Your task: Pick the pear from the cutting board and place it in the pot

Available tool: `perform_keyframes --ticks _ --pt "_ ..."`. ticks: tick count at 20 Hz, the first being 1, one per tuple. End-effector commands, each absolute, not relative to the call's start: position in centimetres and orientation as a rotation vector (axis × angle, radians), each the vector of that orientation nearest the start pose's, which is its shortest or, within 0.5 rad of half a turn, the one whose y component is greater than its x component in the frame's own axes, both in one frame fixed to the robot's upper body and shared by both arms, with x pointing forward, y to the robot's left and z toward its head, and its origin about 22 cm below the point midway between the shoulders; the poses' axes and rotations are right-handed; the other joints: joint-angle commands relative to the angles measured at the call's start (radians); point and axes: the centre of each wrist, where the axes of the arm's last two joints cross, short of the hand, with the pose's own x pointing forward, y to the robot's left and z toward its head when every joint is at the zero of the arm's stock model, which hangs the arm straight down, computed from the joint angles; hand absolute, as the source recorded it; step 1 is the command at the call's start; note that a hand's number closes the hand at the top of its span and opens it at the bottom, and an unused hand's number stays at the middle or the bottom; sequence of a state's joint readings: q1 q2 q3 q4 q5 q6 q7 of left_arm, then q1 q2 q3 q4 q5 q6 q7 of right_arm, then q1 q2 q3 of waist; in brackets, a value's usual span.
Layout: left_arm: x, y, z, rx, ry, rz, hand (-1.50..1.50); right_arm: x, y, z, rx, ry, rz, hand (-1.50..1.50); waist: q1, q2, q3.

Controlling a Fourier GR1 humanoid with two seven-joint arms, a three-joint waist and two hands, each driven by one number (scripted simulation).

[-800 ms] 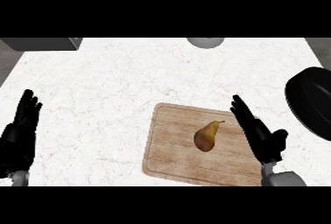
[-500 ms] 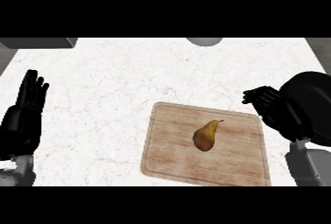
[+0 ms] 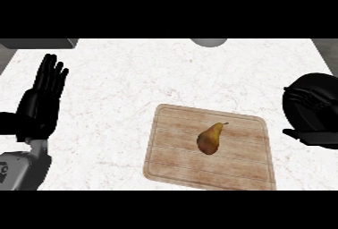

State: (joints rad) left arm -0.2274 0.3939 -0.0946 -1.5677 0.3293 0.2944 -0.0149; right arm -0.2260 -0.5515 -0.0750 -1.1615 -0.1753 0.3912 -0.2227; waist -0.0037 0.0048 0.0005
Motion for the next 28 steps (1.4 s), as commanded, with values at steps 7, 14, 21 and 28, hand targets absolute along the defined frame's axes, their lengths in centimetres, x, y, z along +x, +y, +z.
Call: perform_keyframes --ticks 7,14,21,28 --pt "28.8 25.3 7.7 0.111 -1.760 0.047 0.00 31.3 -38.5 9.3 -0.049 -1.401 0.847 -1.50 0.014 -0.007 -0.001" --pt "29.4 26.1 6.9 0.099 -1.759 0.034 0.00 34.6 -32.5 12.4 -0.021 -1.288 1.015 -1.50 0.014 -0.005 -0.001" --pt "30.4 29.1 8.2 0.104 -1.756 0.031 0.00 34.4 -28.5 10.9 -0.004 -1.114 1.094 -1.50 0.007 -0.005 -0.001" --pt "29.1 25.0 7.4 0.118 -1.775 0.049 0.00 34.2 -25.1 9.5 0.053 -1.059 1.098 -1.50 0.007 -0.006 -0.001"
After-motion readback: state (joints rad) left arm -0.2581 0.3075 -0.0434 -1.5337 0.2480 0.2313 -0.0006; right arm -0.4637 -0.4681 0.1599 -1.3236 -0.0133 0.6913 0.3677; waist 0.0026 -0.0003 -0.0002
